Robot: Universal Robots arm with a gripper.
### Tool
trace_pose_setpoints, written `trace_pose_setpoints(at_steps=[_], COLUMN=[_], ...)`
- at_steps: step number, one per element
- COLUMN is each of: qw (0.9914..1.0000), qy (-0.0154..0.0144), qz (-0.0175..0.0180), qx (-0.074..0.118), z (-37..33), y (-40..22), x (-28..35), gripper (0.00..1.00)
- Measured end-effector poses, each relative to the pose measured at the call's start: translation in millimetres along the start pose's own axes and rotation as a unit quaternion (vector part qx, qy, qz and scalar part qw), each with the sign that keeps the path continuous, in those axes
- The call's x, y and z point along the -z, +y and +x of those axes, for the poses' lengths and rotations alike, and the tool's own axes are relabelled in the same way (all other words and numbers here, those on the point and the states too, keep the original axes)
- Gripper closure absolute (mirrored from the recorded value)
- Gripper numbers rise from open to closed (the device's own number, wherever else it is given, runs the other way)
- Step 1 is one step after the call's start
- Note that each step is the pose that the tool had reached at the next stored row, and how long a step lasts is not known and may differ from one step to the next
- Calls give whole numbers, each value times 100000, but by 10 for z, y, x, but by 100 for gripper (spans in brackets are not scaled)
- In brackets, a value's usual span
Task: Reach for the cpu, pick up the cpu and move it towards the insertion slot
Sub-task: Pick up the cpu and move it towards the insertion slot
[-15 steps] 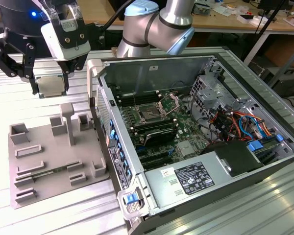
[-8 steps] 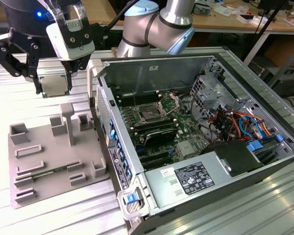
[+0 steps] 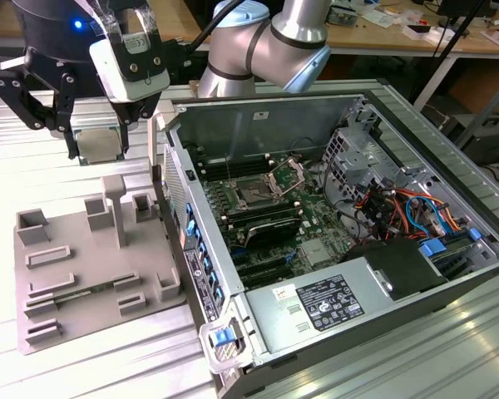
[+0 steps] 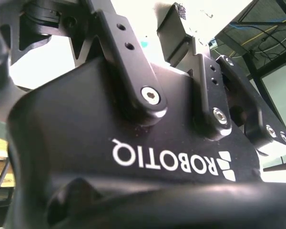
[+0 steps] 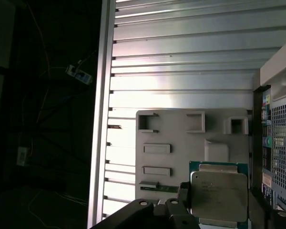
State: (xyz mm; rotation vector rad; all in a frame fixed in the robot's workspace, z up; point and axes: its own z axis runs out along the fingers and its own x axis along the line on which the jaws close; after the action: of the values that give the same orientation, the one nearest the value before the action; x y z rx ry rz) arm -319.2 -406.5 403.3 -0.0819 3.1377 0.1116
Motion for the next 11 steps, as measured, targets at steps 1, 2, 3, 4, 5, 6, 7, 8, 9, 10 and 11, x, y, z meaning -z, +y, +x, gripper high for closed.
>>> trace_pose_setpoints(at_steps=[1, 2, 3, 4, 5, 6, 7, 8, 9, 10, 11], qw=[100000, 100000, 100000, 100000, 100000, 100000, 100000, 100000, 100000, 100000, 100000], qy=[0, 1, -2, -1, 2, 3, 2, 2, 0, 1, -2], qz=[-2, -2, -2, -1, -1, 1, 1, 0, 0, -3, -2], qx=[1, 2, 1, 3, -1, -1, 1, 0, -1, 1, 1], z=[-6, -13, -21, -29, -41, -46, -54, -66, -72, -79, -92], y=[0, -1, -1, -2, -2, -2, -3, -3, -4, -4, -5], x=[0, 0, 0, 0, 0, 0, 0, 0, 0, 0, 0], gripper=[46, 46, 46, 46, 46, 46, 46, 46, 46, 46, 46])
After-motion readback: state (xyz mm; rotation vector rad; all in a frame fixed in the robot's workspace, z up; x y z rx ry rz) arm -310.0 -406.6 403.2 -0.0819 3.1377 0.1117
